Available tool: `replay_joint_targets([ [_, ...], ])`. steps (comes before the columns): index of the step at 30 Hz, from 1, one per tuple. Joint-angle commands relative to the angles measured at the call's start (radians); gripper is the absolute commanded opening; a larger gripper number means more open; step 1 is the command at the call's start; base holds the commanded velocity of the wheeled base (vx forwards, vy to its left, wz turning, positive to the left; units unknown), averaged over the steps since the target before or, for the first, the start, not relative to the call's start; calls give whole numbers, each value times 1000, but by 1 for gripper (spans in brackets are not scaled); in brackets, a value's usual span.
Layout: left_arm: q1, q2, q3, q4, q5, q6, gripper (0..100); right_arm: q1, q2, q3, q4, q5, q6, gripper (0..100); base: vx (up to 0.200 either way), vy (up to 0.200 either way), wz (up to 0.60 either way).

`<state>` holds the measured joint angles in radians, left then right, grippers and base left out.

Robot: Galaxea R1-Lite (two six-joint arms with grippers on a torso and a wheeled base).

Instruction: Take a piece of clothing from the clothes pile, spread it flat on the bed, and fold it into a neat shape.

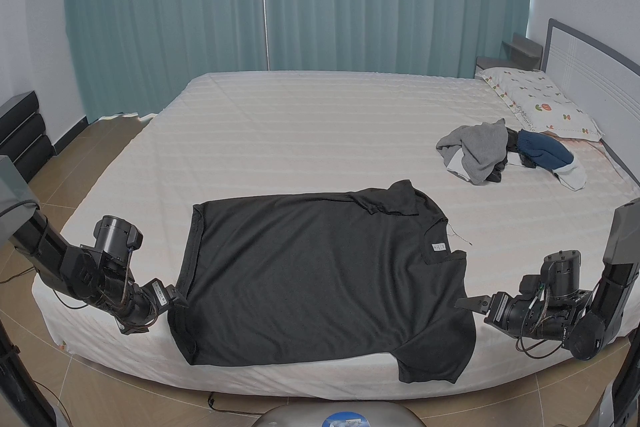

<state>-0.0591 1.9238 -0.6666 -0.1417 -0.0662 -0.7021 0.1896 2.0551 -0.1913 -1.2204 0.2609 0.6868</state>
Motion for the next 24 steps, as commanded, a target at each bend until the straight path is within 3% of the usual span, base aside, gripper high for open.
replay_joint_targets([
  [1, 4, -6, -1, -1, -6, -4, 100, -1, -7, -10, -4, 1, 23, 100, 0, 200, 0],
  [8, 7, -8, -1, -2, -7, -2, 100, 1, -38, -19, -2, 0, 59, 100, 0, 200, 0],
  [16, -1, -8, -1, -6, -15, -7, 100, 4, -67, -27, -4, 0, 77, 100, 0, 0, 0],
  [20, -7, -6, -21, -9, -24, -62, 100, 8, -76, -43, -2, -5, 115, 100, 0, 0, 0],
  [24, -8, -9, -42, -1, -66, -114, 100, 13, -67, -60, -1, -8, 122, 100, 200, 0, 0],
])
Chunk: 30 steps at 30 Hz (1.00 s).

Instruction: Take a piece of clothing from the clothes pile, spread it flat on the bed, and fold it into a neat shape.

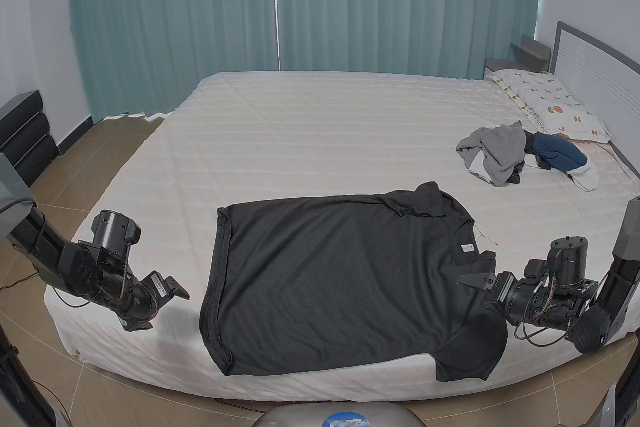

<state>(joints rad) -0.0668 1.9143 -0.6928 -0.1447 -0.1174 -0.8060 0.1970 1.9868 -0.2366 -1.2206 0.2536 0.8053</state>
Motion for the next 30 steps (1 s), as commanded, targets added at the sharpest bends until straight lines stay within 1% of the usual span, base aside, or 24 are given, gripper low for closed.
replay_joint_targets([
  [1, -1, 0, -16, 2, -21, -10, 100, 7, 4, -23, 3, -1, 3, 100, 200, 0, 0],
  [4, -1, 2, -16, 2, -27, -12, 100, 9, 7, -44, 15, -1, 3, 100, 200, 0, 0],
  [8, -1, 3, -14, -1, -54, -15, 100, 9, 56, -127, 27, -13, 8, 100, 200, 0, 0],
  [11, -1, 3, -8, -1, -77, -15, 100, 16, 101, -204, 62, -31, 8, 100, 0, 0, 0],
  [18, -1, 2, -4, -1, -125, -22, 100, 35, 210, -510, 299, -34, 11, 100, 0, 0, 0],
  [22, 1, 2, -13, -6, -162, -70, 100, 50, 288, -704, 440, -34, 11, 100, 0, 0, 0],
  [23, 1, 2, -13, -6, -162, -70, 100, 50, 288, -704, 440, -34, 11, 100, 0, 0, 0],
  [24, 1, 0, -16, -7, -171, -81, 100, 53, 313, -765, 495, -36, 11, 100, 0, 0, 0],
  [25, 1, 0, -17, -9, -177, -87, 100, 59, 340, -834, 558, -40, 11, 100, 0, 0, 0],
  [26, 1, 0, -17, -9, -177, -88, 100, 61, 348, -853, 575, -42, 11, 100, 0, 0, 0],
  [28, 1, 2, -19, -9, -177, -88, 100, 62, 400, -948, 655, -60, 11, 100, 0, 0, 0],
  [30, -1, 5, -19, -9, -182, -90, 100, 62, 438, -1001, 693, -79, 9, 100, 0, 0, 0],
])
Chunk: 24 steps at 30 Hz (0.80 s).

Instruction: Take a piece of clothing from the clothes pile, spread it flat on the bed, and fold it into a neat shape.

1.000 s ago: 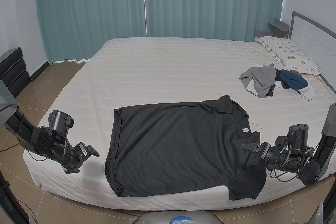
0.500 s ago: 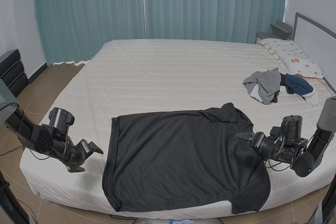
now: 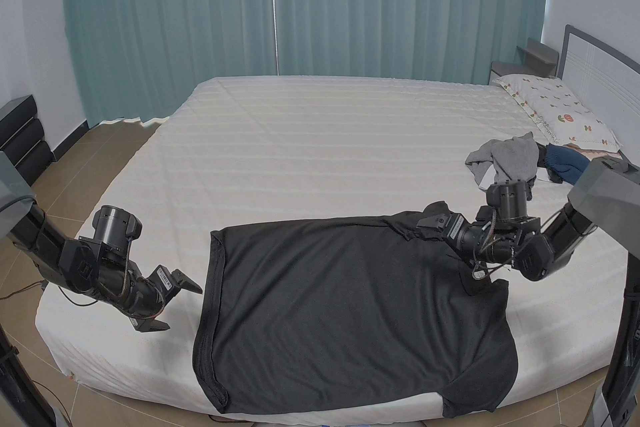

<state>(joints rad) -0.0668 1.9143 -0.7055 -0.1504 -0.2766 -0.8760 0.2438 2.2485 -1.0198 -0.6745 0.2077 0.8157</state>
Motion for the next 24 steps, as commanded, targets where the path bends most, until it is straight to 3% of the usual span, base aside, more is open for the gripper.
replay_joint_targets([
  [1, 1, 5, -6, -3, -26, -20, 100, 12, 192, -244, 165, -39, -1, 100, 0, 0, 0],
  [2, -1, 5, -6, -3, -26, -20, 100, 11, 203, -266, 181, -44, -1, 100, 0, 0, 0],
  [3, 1, 11, -6, -3, -26, -20, 100, -9, 255, -395, 269, -45, 0, 100, 0, 0, 0],
  [8, 1, 11, -5, -3, -26, -21, 100, -18, 287, -487, 337, -62, 0, 100, 0, 0, 0],
  [16, 1, 11, -5, -5, -26, -20, 100, -23, 341, -580, 365, -83, -1, 100, 0, 0, 0],
  [24, 4, 12, -5, -3, -26, -20, 100, -61, 454, -823, 429, -131, 2, 100, 0, 0, 0],
])
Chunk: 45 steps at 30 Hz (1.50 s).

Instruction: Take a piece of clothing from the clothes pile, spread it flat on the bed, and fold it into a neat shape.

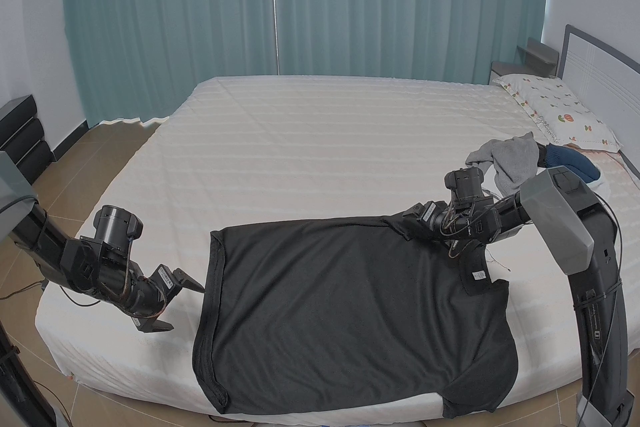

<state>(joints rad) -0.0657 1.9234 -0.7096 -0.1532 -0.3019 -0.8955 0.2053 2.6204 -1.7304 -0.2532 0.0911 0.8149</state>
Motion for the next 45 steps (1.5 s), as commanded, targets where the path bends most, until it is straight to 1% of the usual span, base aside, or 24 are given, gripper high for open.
replay_joint_targets([
  [1, 3, 3, -1, -2, 0, 0, 100, -23, 87, -123, 6, -13, 4, 100, 0, 0, 0],
  [2, 3, 3, -1, -2, 0, 0, 100, -23, 87, -123, 6, -13, 4, 100, 0, 0, 0],
  [3, 3, 3, -1, 0, 0, 0, 100, -23, 112, -198, -31, -10, 33, 100, 0, 0, 0],
  [5, 3, 3, -1, -2, 0, 0, 100, -23, 139, -262, -103, -5, 61, 100, 0, 0, 0],
  [7, 4, 3, -1, 0, 0, 0, 100, -26, 173, -270, -219, -2, 69, 100, 0, 0, 0],
  [8, 4, 3, -1, 0, 0, 0, 100, -29, 176, -270, -256, 3, 67, 100, 0, 0, 0],
  [9, 4, 3, -1, 0, 0, 0, 100, -29, 176, -270, -256, 3, 67, 100, 0, 0, 0],
  [10, 6, 5, -1, -2, 0, 0, 100, -37, 167, -270, -385, 56, 64, 100, 0, 0, 0],
  [12, 7, 5, -2, -2, 0, -2, 100, -43, 153, -270, -426, 76, 66, 100, 0, 0, 0],
  [17, 7, 5, -2, -5, 0, -2, 100, -76, 164, -270, -429, 76, 43, 100, 0, 0, 0],
  [19, 6, 3, -4, -6, 0, -2, 100, -89, 184, -270, -420, 65, 30, 100, 0, 0, 0],
  [20, 6, 3, -10, -6, 0, -2, 100, -101, 191, -270, -408, 49, 21, 100, 0, 0, 0],
  [24, 7, 5, -37, -6, 1, -11, 100, -127, 176, -270, -354, 15, 15, 100, 0, 0, 0],
  [26, 6, 5, -70, -5, 6, -36, 100, -136, 135, -224, -347, 16, 12, 100, 0, 0, 0],
  [28, 6, 16, -103, -5, 9, -54, 100, -141, 82, -138, -348, 29, 3, 100, 0, 0, 0],
  [32, 6, 66, -172, -5, 14, -54, 100, -141, 24, -18, -356, 42, -53, 100, 0, 0, 0],
  [34, 6, 117, -238, -3, 21, -52, 100, -142, 0, 48, -365, 45, -91, 100, 0, 0, 0],
  [35, 6, 124, -248, -3, 24, -52, 100, -144, -3, 55, -367, 45, -92, 100, 0, 0, 0],
  [38, 1, 227, -383, 0, 76, -51, 100, -145, -39, 134, -399, 44, -102, 100, 0, 0, 0],
  [40, 0, 255, -418, -2, 95, -49, 100, -145, -51, 153, -405, 44, -102, 100, 0, 0, 0],
  [41, -5, 292, -464, -3, 116, -48, 100, -147, -69, 177, -406, 45, -103, 100, 0, 0, 0],
  [45, -11, 378, -585, -3, 124, -46, 100, -149, -92, 224, -411, 44, -103, 100, 0, 0, 0],
])
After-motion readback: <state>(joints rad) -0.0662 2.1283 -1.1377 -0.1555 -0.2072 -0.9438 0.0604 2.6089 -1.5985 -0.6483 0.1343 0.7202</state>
